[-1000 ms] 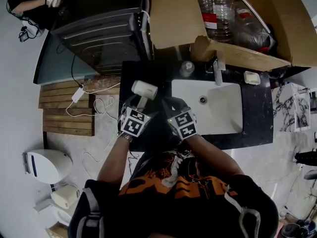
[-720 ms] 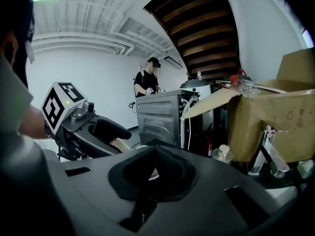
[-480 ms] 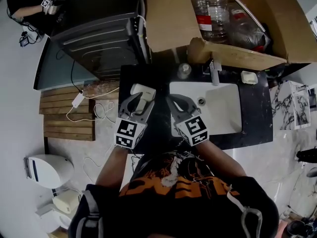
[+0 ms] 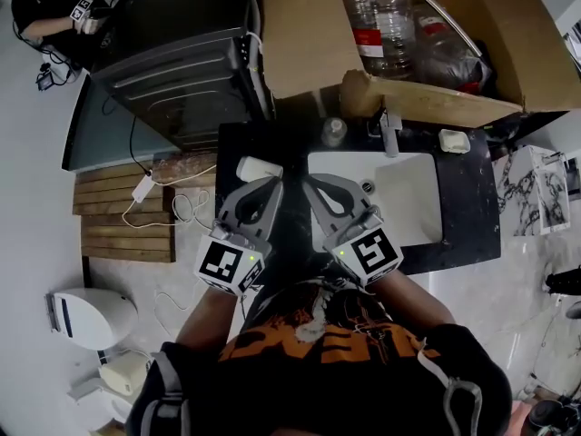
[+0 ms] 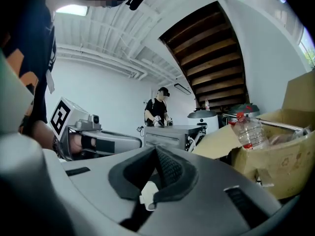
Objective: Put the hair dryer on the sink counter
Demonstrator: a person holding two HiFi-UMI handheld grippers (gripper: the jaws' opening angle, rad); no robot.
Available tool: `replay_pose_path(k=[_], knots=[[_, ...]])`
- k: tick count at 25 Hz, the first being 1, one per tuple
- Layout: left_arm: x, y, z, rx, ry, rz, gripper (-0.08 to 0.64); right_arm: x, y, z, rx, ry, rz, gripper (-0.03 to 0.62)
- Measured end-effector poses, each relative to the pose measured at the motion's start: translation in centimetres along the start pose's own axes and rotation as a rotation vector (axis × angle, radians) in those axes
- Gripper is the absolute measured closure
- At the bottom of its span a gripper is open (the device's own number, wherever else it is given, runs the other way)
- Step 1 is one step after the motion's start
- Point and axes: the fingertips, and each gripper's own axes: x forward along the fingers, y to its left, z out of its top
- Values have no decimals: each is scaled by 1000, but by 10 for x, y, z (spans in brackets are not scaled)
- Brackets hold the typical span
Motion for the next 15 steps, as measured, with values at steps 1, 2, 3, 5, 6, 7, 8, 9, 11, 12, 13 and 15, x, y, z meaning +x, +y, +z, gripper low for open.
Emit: replay_pose_path(k=[1, 2, 3, 5, 6, 7, 8, 9, 11, 12, 13, 15], knots=[[0, -2, 2, 2, -4, -2, 537, 0, 0, 4, -5, -10, 2, 578], [-1, -3, 4, 4, -9, -2, 537, 0, 1, 7, -12, -16, 4, 578], [-2, -3, 6, 6, -15, -1, 537, 0, 1, 9, -17, -19, 5, 578], [-5, -3, 9, 12, -25, 5, 537, 1, 2, 10, -20, -23, 8, 578], [-7, -2, 10, 14, -28, 9, 537, 2, 4, 11, -20, -26, 11, 578], [-9, -2, 10, 17, -31, 13, 537, 2, 5, 11, -20, -29, 13, 578], [-10, -1, 11, 20, -33, 17, 537, 2, 5, 12, -18, -33, 16, 578], [-11, -1, 13, 22, -36, 22, 537, 3, 6, 13, -16, -37, 18, 578], [-13, 0, 16, 25, -42, 28, 537, 4, 7, 15, -13, -45, 20, 578], [-14, 1, 17, 27, -45, 29, 537, 4, 7, 17, -12, -50, 19, 578], [-14, 0, 17, 30, -46, 29, 537, 5, 7, 18, -12, -54, 19, 578], [-15, 0, 17, 43, -44, 31, 537, 5, 7, 19, -13, -62, 19, 578]])
